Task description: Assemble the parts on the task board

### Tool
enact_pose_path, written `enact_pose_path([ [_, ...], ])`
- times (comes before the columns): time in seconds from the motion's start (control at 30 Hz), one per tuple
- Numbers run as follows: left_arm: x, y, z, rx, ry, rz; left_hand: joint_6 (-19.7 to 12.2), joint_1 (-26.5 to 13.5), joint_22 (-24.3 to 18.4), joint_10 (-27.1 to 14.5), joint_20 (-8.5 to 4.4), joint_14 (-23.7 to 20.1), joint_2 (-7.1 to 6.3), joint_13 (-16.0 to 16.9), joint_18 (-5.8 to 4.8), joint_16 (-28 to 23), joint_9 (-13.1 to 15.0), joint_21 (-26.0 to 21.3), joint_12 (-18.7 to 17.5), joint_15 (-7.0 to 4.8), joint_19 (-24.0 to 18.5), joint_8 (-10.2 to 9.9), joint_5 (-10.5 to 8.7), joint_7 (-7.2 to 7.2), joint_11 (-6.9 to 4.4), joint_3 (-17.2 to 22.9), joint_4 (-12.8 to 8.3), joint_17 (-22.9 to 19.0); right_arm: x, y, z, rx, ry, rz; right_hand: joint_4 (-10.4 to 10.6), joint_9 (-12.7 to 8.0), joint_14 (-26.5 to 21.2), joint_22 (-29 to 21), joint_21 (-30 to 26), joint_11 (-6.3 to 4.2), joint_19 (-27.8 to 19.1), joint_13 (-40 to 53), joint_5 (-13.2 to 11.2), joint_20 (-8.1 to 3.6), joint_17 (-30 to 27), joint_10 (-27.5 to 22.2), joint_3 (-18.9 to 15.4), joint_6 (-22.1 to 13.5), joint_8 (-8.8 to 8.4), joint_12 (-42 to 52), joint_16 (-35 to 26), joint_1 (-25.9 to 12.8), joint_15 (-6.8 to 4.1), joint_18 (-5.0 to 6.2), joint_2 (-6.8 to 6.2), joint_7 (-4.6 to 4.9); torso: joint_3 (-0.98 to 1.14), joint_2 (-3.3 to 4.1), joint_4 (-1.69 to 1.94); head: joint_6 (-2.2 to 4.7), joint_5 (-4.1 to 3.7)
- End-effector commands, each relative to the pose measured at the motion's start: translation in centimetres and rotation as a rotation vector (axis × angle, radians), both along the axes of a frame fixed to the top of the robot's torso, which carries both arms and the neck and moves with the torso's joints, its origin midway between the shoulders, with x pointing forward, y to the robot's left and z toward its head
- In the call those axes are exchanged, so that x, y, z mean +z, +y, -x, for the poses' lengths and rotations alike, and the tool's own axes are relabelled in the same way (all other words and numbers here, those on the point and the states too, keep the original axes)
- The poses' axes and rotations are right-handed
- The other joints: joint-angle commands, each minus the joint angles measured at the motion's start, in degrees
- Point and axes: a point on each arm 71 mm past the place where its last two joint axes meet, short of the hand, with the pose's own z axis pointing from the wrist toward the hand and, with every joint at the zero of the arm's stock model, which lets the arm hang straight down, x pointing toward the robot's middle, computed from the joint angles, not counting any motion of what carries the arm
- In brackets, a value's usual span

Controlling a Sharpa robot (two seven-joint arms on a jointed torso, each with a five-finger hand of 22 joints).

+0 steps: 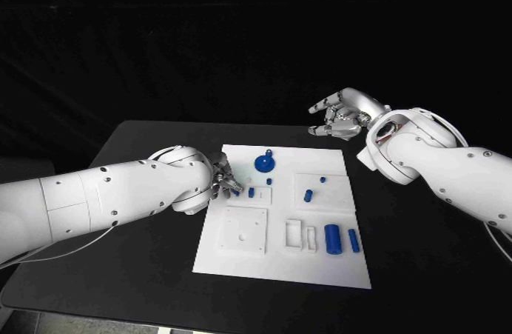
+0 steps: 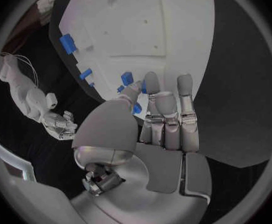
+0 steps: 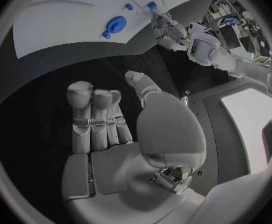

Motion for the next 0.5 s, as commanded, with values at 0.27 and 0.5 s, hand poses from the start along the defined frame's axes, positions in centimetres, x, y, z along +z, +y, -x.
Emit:
enact_pose_path([
  [0.27, -0.59, 0.04, 0.32, -0.024, 0.042, -0.036, 1.8, 0.1, 1.0, 2.2, -0.20, 0.4, 0.72, 0.0, -0.88, -0.3, 17.5, 0.3, 0.1, -0.05, -0.1, 0.3, 0.34, -1.79, -0.32, 2.2, -2.0, 0.1, -0.09, 0.11, 0.00, 0.008, 0.005, 0.011, -0.1, 0.1, 0.2, 4.6, -0.2, -0.44, 1.3, 0.0, 0.3, -0.27, -0.1, -0.1, 0.4, 0.3, -0.09, -0.2, -0.3, -0.6, -0.21, 0.68, -0.20, -0.04, 0.02, -0.03, -0.05, -0.19, 0.24],
  [0.5, -0.63, 0.01, 0.37, -0.029, 0.049, -0.038, 1.8, 0.1, 1.0, 2.2, -0.20, 0.3, 0.76, 0.0, -0.88, -0.4, 17.6, 0.4, 0.1, -0.05, -0.1, 0.4, 0.37, -1.79, -0.32, 2.3, -2.1, 0.1, -0.11, 0.11, -0.01, 0.008, 0.006, 0.011, -0.1, 0.1, 0.2, 4.6, -0.2, -0.44, 1.3, 0.0, 0.3, -0.27, -0.1, -0.1, 0.4, 0.3, -0.09, -0.2, -0.3, -0.6, -0.21, 0.68, -0.20, -0.04, 0.05, 0.00, -0.05, -0.25, 0.25],
])
